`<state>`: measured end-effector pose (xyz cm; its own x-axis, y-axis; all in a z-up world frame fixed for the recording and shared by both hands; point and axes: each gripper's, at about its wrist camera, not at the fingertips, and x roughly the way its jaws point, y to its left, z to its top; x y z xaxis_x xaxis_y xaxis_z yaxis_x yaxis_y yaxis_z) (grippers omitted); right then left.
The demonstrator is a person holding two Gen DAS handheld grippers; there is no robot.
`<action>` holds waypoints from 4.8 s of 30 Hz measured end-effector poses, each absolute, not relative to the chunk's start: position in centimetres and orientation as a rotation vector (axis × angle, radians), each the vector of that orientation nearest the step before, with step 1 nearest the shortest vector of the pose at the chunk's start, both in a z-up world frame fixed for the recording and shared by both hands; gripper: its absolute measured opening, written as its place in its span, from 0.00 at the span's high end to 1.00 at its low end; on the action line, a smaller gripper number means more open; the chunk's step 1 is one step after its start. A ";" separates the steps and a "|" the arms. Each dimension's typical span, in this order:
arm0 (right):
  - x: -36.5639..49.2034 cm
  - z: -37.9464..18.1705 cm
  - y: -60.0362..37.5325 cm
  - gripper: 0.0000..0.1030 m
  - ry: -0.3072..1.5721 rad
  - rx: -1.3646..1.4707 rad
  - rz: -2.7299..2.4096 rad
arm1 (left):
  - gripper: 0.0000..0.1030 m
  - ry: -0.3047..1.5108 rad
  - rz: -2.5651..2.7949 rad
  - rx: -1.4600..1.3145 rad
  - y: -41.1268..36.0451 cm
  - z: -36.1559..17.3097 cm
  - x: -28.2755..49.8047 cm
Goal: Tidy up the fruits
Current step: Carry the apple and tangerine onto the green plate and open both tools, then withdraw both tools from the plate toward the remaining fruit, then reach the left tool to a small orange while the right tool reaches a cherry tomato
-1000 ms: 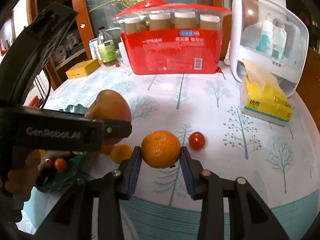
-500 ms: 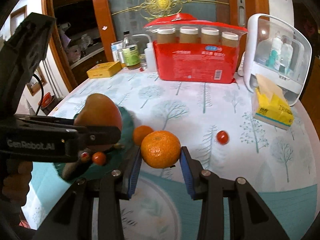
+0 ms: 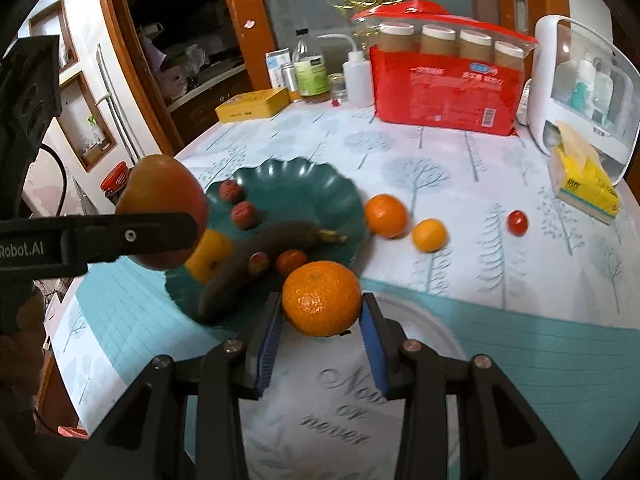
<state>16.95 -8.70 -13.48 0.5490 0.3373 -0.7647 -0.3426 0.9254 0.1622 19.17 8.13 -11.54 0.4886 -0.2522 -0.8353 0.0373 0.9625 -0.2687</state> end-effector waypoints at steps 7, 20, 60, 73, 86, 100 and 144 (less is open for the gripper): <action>15.7 -14.1 -5.5 0.62 0.934 0.027 0.386 | 0.37 1.048 -0.159 -0.217 12.7 -11.5 18.1; 15.0 -14.7 0.0 0.62 0.940 0.080 0.353 | 0.37 1.045 -0.182 -0.148 18.6 -11.9 20.0; 18.8 -17.8 8.3 0.60 1.056 0.057 0.409 | 0.27 1.143 -0.359 -0.188 20.0 -17.8 26.8; 16.4 -16.0 5.8 0.51 1.002 0.084 0.336 | 0.23 1.092 -0.325 -0.190 20.3 -14.8 24.3; 13.3 -15.5 -1.4 0.51 1.009 0.156 0.282 | 0.20 1.093 -0.267 -0.182 15.2 -11.9 20.0; 10.0 -14.8 -13.7 0.50 1.045 0.139 0.245 | 0.20 1.155 -0.172 -0.185 4.7 -12.2 15.6; 29.5 -12.3 -27.9 0.50 0.942 -0.073 0.298 | 0.20 1.341 -0.065 -0.191 -9.3 -12.7 31.4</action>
<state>29.47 -27.89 -12.25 0.5501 0.2200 -0.8056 -0.2836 0.9566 0.0676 31.42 -9.32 -12.69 0.2285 -0.1559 -0.9610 -0.0629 0.9827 -0.1743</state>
